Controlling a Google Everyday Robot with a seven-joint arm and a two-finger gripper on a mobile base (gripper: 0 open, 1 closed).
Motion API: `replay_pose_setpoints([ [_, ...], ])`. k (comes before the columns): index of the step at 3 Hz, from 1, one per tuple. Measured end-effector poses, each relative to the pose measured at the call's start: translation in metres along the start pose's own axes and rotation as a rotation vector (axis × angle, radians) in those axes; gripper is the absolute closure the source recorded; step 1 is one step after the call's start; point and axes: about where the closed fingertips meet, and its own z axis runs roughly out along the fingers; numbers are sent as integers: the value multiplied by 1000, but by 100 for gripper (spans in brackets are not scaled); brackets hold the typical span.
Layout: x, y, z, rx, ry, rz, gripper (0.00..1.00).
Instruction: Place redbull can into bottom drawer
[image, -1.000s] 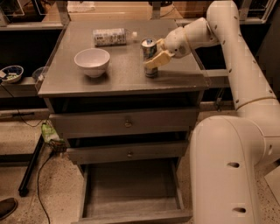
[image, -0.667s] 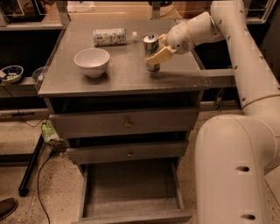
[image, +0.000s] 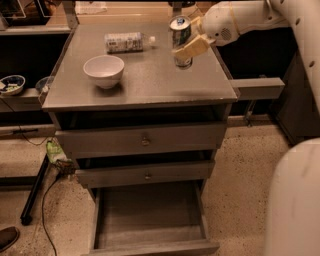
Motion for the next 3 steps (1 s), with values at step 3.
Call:
replay_pose_setpoints([
  [3, -53, 122, -71, 142, 2, -11, 100],
])
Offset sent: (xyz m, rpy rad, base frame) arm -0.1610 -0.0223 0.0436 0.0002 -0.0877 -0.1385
